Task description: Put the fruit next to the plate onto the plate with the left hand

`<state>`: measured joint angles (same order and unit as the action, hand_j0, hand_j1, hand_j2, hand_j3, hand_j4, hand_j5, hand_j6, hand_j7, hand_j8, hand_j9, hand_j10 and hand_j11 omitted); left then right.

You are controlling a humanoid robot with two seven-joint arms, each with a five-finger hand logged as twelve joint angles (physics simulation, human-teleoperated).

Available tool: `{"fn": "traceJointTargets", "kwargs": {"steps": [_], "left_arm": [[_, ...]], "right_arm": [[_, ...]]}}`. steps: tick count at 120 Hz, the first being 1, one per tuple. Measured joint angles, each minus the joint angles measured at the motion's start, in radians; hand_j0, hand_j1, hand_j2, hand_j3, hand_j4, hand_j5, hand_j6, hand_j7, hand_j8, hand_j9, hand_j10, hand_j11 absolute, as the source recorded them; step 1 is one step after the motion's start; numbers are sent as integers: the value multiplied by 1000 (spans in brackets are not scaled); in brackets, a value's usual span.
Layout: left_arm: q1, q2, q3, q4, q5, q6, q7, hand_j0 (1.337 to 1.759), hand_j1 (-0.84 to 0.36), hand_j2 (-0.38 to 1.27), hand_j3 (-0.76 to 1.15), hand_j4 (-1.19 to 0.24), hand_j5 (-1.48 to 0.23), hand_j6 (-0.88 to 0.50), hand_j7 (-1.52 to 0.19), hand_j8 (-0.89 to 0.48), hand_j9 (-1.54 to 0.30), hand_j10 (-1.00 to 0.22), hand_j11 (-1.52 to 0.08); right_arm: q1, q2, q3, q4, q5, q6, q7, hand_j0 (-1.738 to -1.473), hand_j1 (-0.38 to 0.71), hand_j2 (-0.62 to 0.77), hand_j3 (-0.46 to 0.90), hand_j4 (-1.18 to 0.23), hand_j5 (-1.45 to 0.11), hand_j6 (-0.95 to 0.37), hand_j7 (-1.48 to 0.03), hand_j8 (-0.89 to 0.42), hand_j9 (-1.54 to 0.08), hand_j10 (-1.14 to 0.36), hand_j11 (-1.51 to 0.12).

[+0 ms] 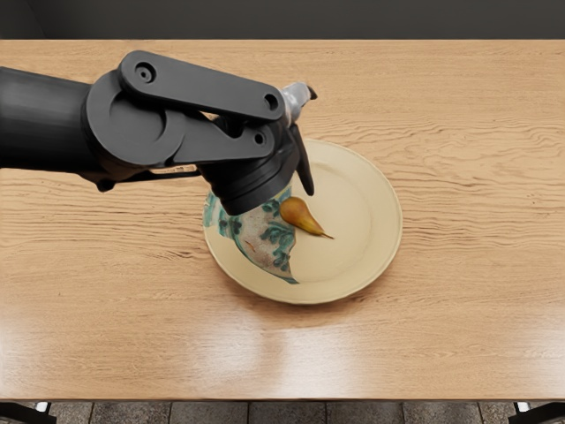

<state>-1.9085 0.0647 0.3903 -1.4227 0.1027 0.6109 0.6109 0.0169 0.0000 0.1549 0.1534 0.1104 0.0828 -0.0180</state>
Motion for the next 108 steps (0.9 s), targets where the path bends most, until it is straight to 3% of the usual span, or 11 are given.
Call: {"fn": "traceJointTargets", "kwargs": {"steps": [14,27,46,65,79,90,108], "left_arm": [[17,23,-67,-32,-9,0,0,1658,288,49,0,-60,-80,-61,-80,-42,-79,-52,-79],[25,125,-141,-91,-56,0,0,1658,313,29,0,-36,-47,-36,-47,-25,-47,-31,-47],[38,155,-227,-145,-123,0,0,1658,333,14,0,-17,-22,-17,-22,-12,-22,-15,-21],[269,310,-401,-188,-143,0,0,1658,342,6,0,-8,-10,-9,-10,-6,-10,-7,-10],[301,417,-493,-230,-150,0,0,1658,345,4,0,-5,-6,-5,-6,-4,-6,-4,-6],[426,479,-584,-252,-195,-5,0,1658,346,2,0,-3,-4,-3,-4,-3,-4,-3,-4],[663,539,-755,-265,-282,-256,0,1658,348,1,0,-1,-2,-1,-2,-1,-2,-1,-2]], "right_arm": [[0,0,0,0,0,0,0,-1658,-310,-7,0,-33,-43,-33,-43,-33,-43,-33,-43],[0,0,0,0,0,0,0,-1658,-310,-7,0,-33,-43,-33,-43,-33,-43,-33,-43],[0,0,0,1,-1,0,0,-1658,-310,-7,0,-33,-43,-33,-43,-33,-43,-33,-43],[1,0,0,1,-1,0,0,-1658,-310,-7,0,-33,-43,-33,-43,-33,-43,-33,-43],[1,0,0,1,-1,0,0,-1658,-310,-7,0,-33,-43,-33,-43,-33,-43,-33,-43],[1,0,0,2,-2,0,0,-1658,-310,-7,0,-33,-43,-33,-43,-33,-43,-33,-43],[1,0,0,3,-2,0,0,-1658,-310,-7,0,-33,-43,-33,-43,-33,-43,-33,-43]]}}
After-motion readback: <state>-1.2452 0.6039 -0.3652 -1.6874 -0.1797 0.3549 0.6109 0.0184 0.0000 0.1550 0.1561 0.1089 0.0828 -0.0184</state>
